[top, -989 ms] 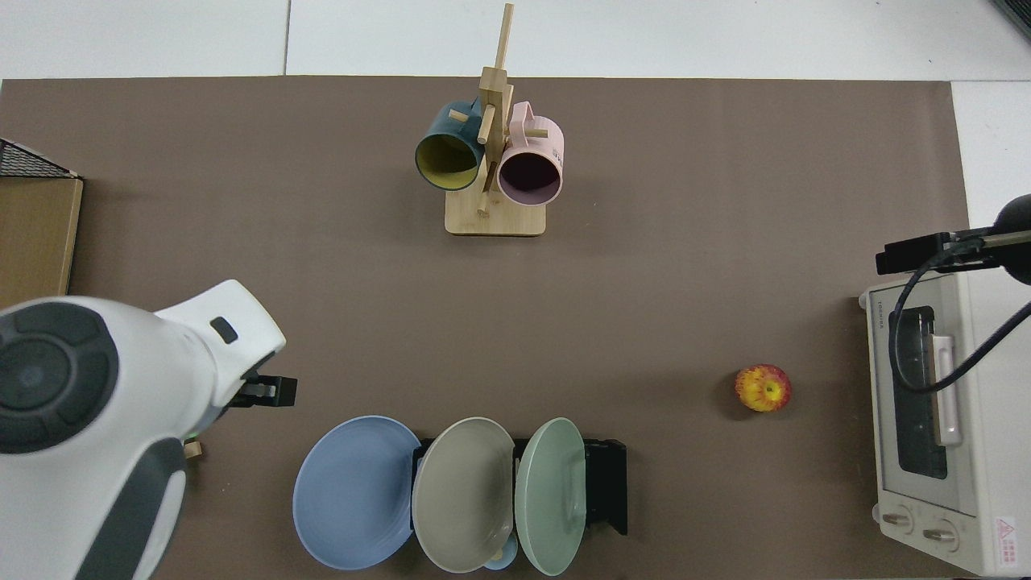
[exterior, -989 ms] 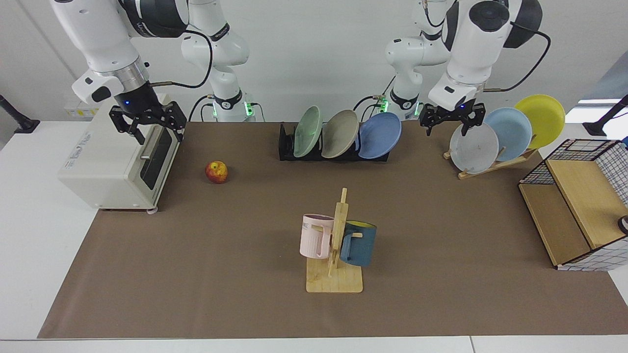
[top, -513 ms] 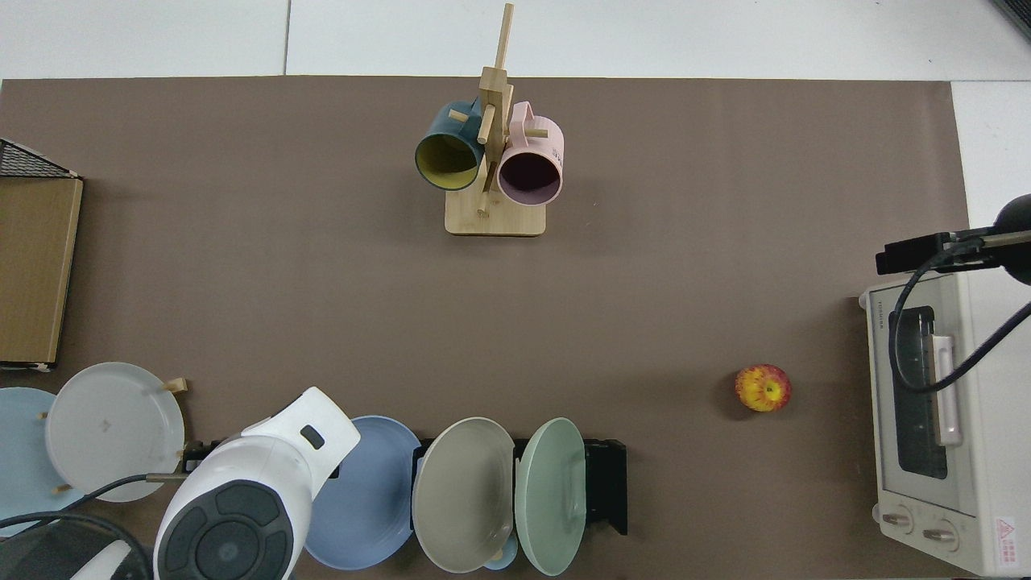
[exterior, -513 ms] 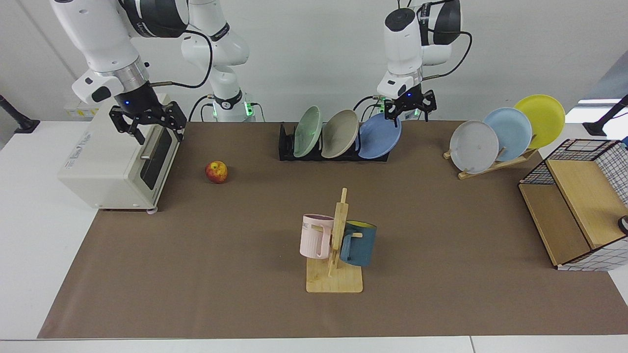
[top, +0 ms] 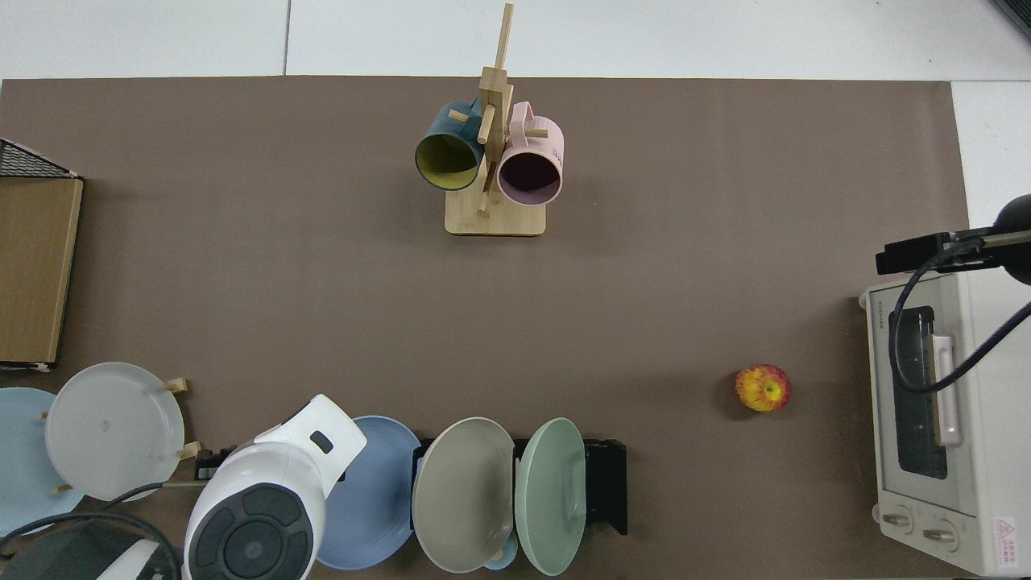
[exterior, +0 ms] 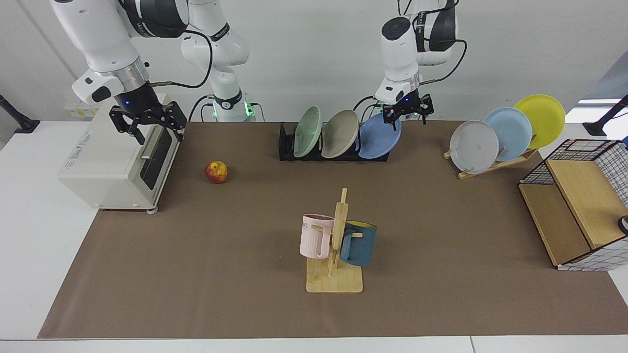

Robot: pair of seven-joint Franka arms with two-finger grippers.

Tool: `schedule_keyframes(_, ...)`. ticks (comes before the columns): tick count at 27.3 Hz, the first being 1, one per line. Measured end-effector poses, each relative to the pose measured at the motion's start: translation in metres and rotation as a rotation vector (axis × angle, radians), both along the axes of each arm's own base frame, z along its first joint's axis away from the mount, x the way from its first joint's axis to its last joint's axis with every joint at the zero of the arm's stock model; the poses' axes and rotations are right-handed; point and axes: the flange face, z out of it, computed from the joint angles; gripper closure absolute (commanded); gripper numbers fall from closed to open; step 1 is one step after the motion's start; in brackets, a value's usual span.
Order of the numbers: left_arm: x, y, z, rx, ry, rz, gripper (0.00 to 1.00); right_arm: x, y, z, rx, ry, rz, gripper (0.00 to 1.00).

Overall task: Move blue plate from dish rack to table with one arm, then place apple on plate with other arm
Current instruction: 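Move the left gripper down to the blue plate in the rack, then grasp the rim of the blue plate with the left gripper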

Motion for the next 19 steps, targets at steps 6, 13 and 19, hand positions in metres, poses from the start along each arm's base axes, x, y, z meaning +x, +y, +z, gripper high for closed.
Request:
schedule_keyframes(6, -0.012, -0.013, -0.020, 0.025, -0.003, 0.015, 0.00, 0.000, 0.000, 0.000, 0.000, 0.000, 0.000, 0.00)
schedule_keyframes(13, -0.020, -0.017, -0.043, 0.029, 0.001, 0.027, 0.00, 0.000, 0.000, 0.000, 0.000, 0.000, 0.000, 0.00)
schedule_keyframes(19, -0.022, -0.013, -0.051, 0.018, 0.024, 0.043, 0.44, 0.000, 0.000, 0.000, 0.000, 0.000, 0.000, 0.00)
